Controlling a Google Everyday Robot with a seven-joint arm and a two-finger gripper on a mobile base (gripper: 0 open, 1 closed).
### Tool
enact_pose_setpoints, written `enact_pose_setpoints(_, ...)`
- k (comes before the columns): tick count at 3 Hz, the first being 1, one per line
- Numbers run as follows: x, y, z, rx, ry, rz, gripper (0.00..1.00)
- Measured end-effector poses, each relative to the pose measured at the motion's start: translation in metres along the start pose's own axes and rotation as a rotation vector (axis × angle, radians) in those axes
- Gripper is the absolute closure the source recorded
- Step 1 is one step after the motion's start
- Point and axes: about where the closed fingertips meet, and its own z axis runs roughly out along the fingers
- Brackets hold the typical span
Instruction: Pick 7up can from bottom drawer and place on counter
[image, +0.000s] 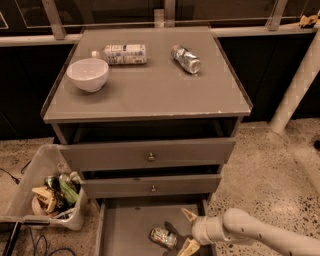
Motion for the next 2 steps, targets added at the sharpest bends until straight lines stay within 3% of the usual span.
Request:
enact_pose_setpoints(1, 0.024, -0.001, 0.037, 0.01, 0.017, 0.022, 0.0)
enact_pose_setpoints(2, 0.049, -0.011, 0.072, 0.038, 0.081, 0.089, 0.0)
